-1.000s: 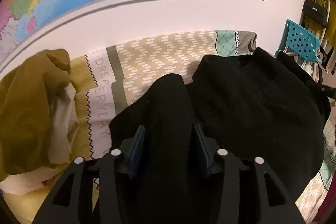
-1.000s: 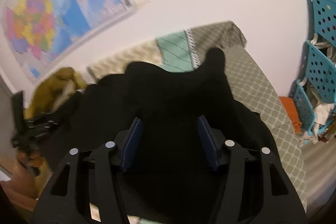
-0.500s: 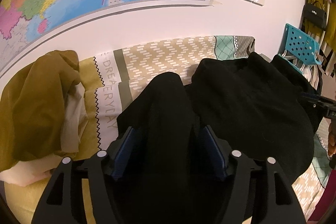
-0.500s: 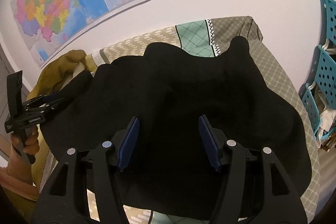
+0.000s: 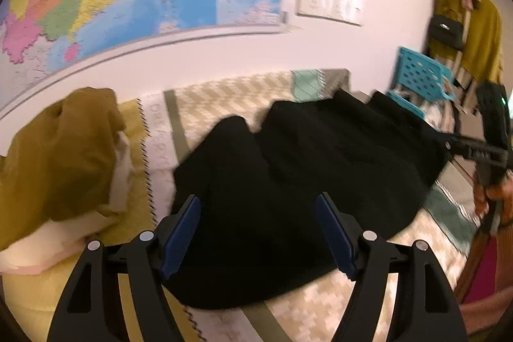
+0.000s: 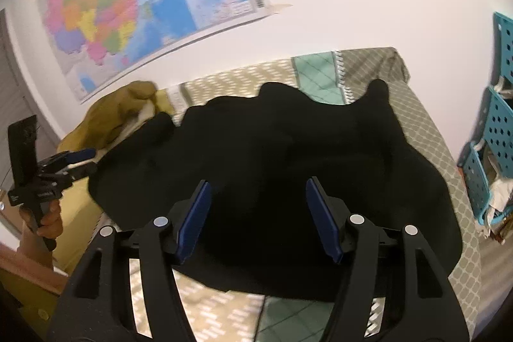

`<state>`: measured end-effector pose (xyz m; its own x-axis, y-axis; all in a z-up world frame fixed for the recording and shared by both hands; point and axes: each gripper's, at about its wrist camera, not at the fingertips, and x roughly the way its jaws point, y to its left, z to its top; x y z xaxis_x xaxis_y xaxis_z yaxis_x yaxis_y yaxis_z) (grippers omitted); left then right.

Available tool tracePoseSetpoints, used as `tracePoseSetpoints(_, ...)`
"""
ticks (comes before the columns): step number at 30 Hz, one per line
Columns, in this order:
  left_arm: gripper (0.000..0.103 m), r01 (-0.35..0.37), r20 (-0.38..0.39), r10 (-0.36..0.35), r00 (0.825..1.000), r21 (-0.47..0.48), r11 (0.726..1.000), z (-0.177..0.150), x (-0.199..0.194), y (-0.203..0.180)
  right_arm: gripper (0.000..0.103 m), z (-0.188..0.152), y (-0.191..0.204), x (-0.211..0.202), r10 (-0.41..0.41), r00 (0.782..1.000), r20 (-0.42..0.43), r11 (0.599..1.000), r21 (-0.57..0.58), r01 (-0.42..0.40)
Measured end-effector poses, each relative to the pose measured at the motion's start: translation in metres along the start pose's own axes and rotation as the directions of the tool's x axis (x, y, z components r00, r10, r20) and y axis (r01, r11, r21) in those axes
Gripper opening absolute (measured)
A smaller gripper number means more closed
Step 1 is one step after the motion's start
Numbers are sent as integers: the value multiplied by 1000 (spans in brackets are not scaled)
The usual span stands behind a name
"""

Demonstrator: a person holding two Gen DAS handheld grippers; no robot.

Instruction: Fold large clothes

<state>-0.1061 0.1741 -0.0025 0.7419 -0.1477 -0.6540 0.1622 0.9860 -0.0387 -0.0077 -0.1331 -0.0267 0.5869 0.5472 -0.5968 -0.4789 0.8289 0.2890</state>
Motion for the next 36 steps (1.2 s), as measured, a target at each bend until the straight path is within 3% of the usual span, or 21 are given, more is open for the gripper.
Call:
tracePoseSetpoints(4, 73, 6, -25, -5, 1000, 45, 999, -14, 10, -11, 63, -8, 13, 12, 32, 999, -36, 999, -39, -33)
tracePoseSetpoints(9, 78, -12, -73, 11, 997, -11, 1000, -21, 43, 1, 64, -19, 12, 52, 2, 993, -122, 999, -38, -6)
tracePoseSetpoints(13, 80, -18, -99, 13, 995, -48, 999, -23, 53, 6, 62, -16, 14, 43, 2, 996, -93, 1000, -15, -3)
tracePoseSetpoints(20, 79, -62, 41, 63, 997, -33, 998, -14, 2, 11, 63, -5, 54, 12, 22, 1000, 15, 992, -123, -20)
tracePoseSetpoints(22, 73, -22, 46, 22, 999, -17, 1000, -14, -1, 8, 62, -6, 69, 20, 77, 997, -10, 984, -161, -78)
tracePoseSetpoints(25, 56, -37, 1, 37, 999, 12, 999, -17, 16, 0, 62, -13, 82, 49, 92, 992, -86, 979, -177, -106)
tracePoseSetpoints(26, 55, -33, -24, 33, 999, 5, 999, -20, 26, 0, 63, -17, 85, 58, 78, 992, -101, 979, -182, -95)
tracePoseSetpoints(30, 65, -26, -44, 24, 999, -38, 999, -27, 42, 8, 65, -27, 84, 84, 46, 989, -139, 983, -172, -70)
tracePoseSetpoints(36, 73, -19, -49, 15, 999, -88, 996, -23, 31, 17, 64, -18, 76, 58, 82, 991, -109, 984, -148, -98)
